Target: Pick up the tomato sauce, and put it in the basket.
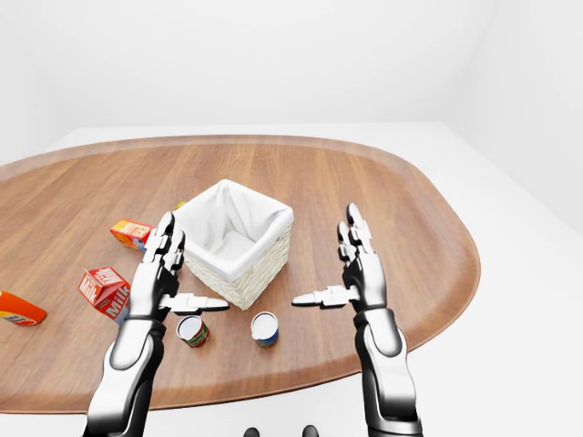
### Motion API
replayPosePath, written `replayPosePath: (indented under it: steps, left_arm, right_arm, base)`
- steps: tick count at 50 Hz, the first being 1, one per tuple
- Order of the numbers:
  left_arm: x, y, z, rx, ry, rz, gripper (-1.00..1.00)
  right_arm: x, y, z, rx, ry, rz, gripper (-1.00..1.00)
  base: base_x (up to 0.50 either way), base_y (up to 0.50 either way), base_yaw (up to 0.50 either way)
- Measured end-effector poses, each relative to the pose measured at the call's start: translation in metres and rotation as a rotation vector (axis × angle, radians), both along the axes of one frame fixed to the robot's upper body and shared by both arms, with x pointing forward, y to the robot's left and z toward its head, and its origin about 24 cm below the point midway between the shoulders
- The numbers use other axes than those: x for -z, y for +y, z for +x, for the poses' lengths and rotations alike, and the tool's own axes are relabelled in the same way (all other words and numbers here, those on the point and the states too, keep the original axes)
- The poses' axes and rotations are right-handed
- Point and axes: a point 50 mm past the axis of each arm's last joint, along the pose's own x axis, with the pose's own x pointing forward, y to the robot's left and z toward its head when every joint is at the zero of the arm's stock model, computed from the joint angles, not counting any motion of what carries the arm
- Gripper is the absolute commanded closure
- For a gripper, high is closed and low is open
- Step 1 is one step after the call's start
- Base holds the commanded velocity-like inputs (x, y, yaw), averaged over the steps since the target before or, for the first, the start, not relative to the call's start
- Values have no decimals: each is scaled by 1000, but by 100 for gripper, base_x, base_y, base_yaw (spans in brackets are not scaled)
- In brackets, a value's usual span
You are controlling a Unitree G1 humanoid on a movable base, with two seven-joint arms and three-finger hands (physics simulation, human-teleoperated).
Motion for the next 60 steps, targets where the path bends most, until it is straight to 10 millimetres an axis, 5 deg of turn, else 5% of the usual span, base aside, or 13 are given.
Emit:
replayPosePath:
  steps: [60]
  left_arm:
    - [-22,28,-12,-129,-74,233,-100]
  right_arm:
    - [-4,-4,7,20,-15,8,-100]
  base:
    - [0,0,0]
